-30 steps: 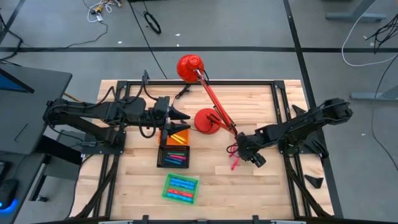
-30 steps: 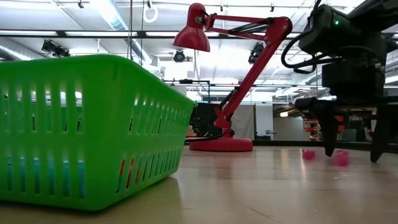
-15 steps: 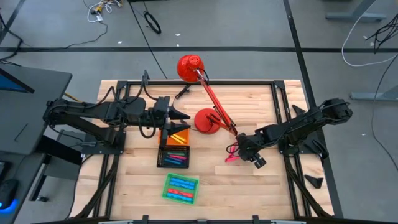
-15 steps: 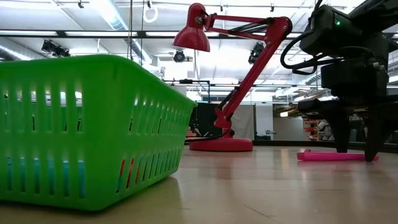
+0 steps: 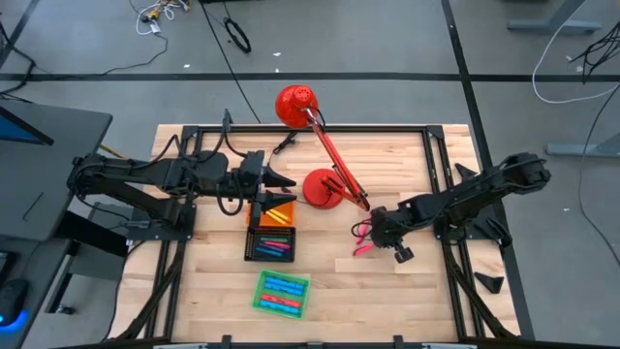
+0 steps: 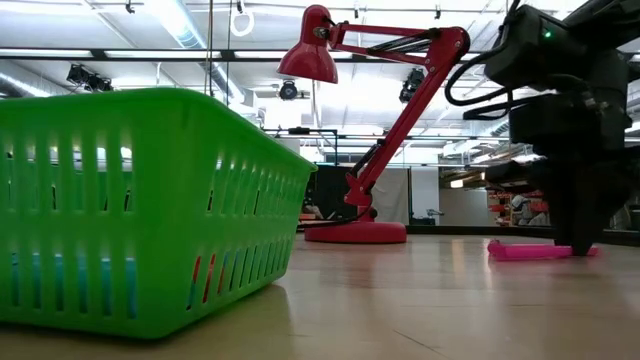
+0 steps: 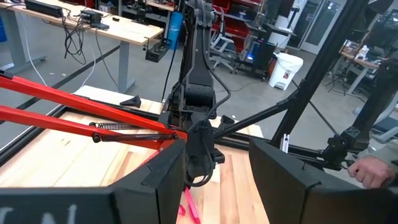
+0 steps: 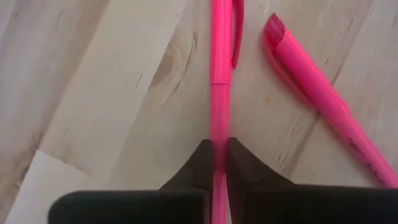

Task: Pick & Place Markers
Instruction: Put the right pink pen into the orange bin

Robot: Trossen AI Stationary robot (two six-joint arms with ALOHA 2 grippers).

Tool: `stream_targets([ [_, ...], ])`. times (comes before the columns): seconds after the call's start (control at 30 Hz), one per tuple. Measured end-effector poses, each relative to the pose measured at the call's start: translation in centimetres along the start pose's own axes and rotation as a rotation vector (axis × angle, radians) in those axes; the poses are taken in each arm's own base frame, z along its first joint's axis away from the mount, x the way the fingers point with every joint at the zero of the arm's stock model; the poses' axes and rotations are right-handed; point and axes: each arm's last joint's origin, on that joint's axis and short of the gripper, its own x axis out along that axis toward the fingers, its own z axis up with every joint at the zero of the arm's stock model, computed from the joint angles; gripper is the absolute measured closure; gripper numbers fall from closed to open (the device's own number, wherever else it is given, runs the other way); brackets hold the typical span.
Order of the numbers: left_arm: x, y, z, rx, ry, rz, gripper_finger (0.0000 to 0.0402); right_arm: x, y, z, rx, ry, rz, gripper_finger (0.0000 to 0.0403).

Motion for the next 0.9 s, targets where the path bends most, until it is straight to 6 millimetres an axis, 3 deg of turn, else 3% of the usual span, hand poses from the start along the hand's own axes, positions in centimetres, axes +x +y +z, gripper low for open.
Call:
stream_targets([
  [0.13, 0.0, 0.0, 0.0, 0.003, 0.0, 0.0, 0.0218, -1.1, 0.5, 0.2, 0.024, -0.011, 0.006, 0.0393],
  [0.5, 0.0, 0.0, 0.0, 0.004, -0.002, -0.001, 0.0218, -7.1, 2.6, 3.3, 0.048, -0.058, 0.013, 0.0393],
  [0.9, 0.0, 0.0, 0.2, 0.001, -0.019, 0.001, 0.0218, -14.4, 4.8, 8.5, 0.212, -0.275, 0.059, 0.0394],
])
